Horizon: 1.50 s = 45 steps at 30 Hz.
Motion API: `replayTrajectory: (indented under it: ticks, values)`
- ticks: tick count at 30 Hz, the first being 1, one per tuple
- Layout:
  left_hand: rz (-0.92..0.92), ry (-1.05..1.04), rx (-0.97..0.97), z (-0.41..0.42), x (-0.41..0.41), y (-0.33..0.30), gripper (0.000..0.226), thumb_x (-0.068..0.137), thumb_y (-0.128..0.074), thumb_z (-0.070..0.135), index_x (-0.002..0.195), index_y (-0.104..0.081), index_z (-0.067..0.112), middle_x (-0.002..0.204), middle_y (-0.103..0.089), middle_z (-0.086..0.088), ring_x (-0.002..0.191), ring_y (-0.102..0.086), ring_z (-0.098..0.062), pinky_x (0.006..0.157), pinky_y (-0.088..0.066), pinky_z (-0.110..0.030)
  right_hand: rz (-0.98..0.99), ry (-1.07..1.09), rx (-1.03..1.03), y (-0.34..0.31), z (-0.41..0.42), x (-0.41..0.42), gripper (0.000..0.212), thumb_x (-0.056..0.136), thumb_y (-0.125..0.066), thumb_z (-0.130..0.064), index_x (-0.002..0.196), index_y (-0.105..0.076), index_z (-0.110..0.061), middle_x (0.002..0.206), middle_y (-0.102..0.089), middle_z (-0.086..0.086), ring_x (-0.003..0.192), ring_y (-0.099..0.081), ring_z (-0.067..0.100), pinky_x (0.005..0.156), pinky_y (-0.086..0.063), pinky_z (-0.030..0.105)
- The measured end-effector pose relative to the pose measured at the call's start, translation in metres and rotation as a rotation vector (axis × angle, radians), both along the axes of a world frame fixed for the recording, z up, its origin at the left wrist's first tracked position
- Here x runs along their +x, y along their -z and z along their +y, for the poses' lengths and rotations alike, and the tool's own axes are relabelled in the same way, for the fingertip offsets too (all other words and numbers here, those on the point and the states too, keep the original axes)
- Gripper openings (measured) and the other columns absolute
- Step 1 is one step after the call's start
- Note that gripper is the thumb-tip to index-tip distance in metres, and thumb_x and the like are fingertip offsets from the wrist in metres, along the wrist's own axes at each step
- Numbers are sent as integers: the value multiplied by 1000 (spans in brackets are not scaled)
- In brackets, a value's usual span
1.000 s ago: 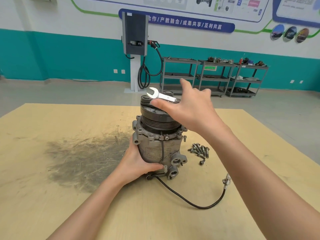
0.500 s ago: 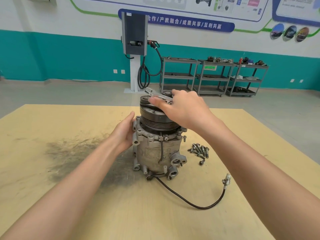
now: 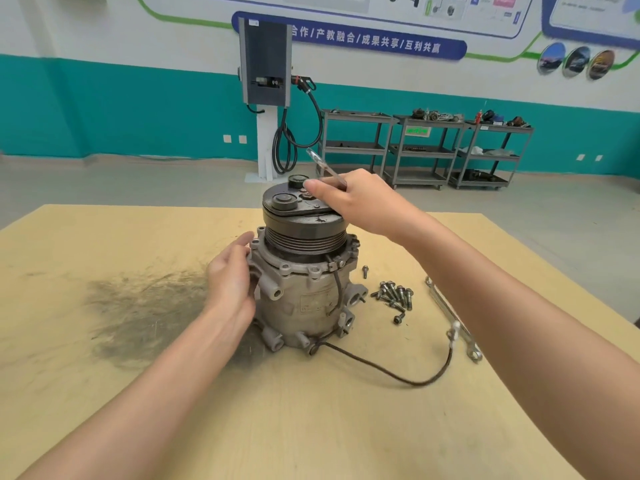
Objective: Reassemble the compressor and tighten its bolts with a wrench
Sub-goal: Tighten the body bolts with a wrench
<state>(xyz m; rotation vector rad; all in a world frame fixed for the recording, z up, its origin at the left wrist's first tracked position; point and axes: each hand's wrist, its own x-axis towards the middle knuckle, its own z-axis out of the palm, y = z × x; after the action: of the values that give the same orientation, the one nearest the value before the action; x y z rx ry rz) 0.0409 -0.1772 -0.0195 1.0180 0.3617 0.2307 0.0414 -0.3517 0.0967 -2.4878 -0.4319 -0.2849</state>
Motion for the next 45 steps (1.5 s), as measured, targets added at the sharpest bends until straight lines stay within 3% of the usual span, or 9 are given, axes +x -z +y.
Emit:
replayTrajectory:
  ticks: [3, 6, 9, 14, 21, 28, 38, 41, 45]
  values:
    - [-49, -115, -13, -6, -19, 4, 33, 98, -40, 3, 111, -66, 18, 99, -72, 1, 79, -69, -4, 64, -55, -17, 32, -44, 23, -1, 1, 4, 67, 94, -47, -60, 124, -61, -2, 65, -53, 1, 50, -46, 2, 45, -33, 13]
    - [-76, -169, -6, -13, -35, 5, 36, 99, -37, 5, 119, -62, 20, 113, -70, -4, 97, -69, -10, 84, -56, -24, 82, -79, 51, -2, 3, 3, 58, 95, -44, -59, 117, -67, -10, 109, -71, 10, 98, -64, 17, 88, -47, 26]
    - [-91, -169, 21, -13, -39, 5, 36, 100, -37, 6, 124, -60, 19, 117, -69, -8, 96, -68, -8, 87, -55, -24, 29, -84, 51, -2, 1, -2, 38, 100, -39, -52, 72, -54, -31, 68, -55, -7, 62, -49, 6, 57, -37, 18]
    - [-131, -116, 63, -5, -38, 10, 32, 98, -42, 5, 116, -63, 23, 112, -70, -8, 101, -68, -12, 84, -55, -23, 70, 222, 294, 16, -44, -2, 42, 104, -41, -37, 99, -66, -4, 82, -64, 8, 37, -39, 1, 33, -30, 14]
    - [-143, 66, -26, 16, -8, -7, 31, 95, -47, 5, 121, -62, 14, 86, -76, 0, 80, -71, -12, 62, -55, -24, 379, 575, 39, 103, -111, 0, 29, 100, -50, -25, 99, -70, -3, 91, -70, 16, 75, -60, 29, 67, -49, 35]
    - [-169, 230, 45, 23, -2, -6, 45, 100, -32, -7, 113, -63, 23, 98, -76, -4, 83, -74, -17, 56, -57, -27, 265, 670, 60, 128, -111, 10, 28, 87, -71, -28, 89, -51, -8, 72, -52, 1, 59, -45, 15, 47, -28, 28]
    - [-222, 260, 21, 21, -16, -14, 64, 90, -30, -23, 124, -59, 23, 121, -68, -12, 71, -73, -21, 39, -52, -26, 110, 379, 253, 97, -72, 41, 5, 98, -57, -19, 102, -56, -17, 86, -60, 0, 70, -56, 9, 55, -37, 22]
    - [-219, 216, 46, 19, -23, -9, 64, 93, -31, -21, 129, -57, 24, 125, -66, -9, 92, -72, -29, 48, -59, -33, 78, 320, 336, 79, -45, 56, 8, 100, -52, -17, 106, -57, -15, 88, -62, 2, 68, -54, 8, 52, -35, 21]
    - [-216, 78, 106, 10, -32, -4, 67, 92, -27, -22, 122, -58, 29, 133, -60, -6, 122, -58, -29, 98, -49, -56, 86, 228, 366, 61, -21, 72, 6, 101, -51, -18, 105, -55, -20, 74, -60, -3, 55, -45, 6, 48, -33, 21]
